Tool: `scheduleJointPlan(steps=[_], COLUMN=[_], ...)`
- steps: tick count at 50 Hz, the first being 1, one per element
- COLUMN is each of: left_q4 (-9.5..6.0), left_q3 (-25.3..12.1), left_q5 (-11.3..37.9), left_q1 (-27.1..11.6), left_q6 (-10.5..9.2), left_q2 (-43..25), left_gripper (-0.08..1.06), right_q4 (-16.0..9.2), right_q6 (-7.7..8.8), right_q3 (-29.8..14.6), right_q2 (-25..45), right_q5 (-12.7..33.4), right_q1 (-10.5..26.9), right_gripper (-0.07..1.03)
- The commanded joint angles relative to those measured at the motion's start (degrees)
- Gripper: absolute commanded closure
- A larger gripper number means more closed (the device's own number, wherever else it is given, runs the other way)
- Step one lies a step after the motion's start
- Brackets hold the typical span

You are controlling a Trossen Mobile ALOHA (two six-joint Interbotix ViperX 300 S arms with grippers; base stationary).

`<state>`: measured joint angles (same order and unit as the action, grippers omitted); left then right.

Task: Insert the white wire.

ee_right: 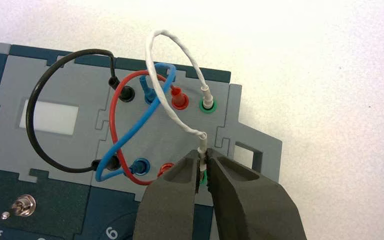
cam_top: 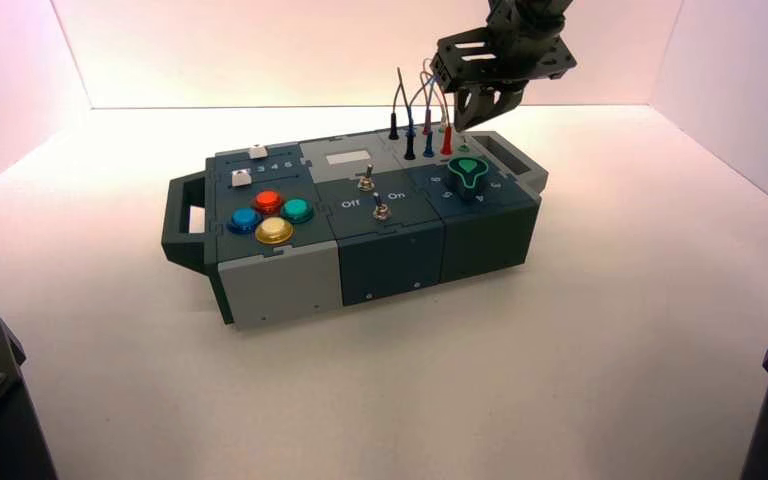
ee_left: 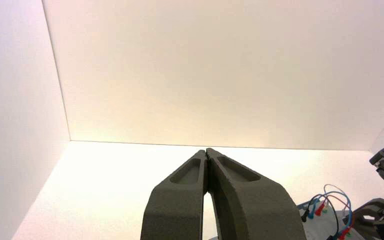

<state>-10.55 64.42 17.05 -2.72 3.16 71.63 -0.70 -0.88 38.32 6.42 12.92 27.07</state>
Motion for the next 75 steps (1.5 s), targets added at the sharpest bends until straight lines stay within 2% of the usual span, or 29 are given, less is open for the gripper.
scheduleJointPlan(steps=[1,75], left_q4=[0.18,0.18], left_q3=[-1.67,-1.67], left_q5=[-0.62,-0.7], left_q1=[0.18,0.35], left_q6=[0.09,0.09], left_q2=[-0.35,-0.35], left_gripper=[1.01,1.01], right_q4=[0.26,-0.62], right_q6=[-0.18,-0.18], right_q3=[-0.18,-1.32], right_q2=[-1.05,-2.11], right_q5=[0.18,-0.62], right_q1=[-0.62,-0.26], right_gripper=[0.99,0.99])
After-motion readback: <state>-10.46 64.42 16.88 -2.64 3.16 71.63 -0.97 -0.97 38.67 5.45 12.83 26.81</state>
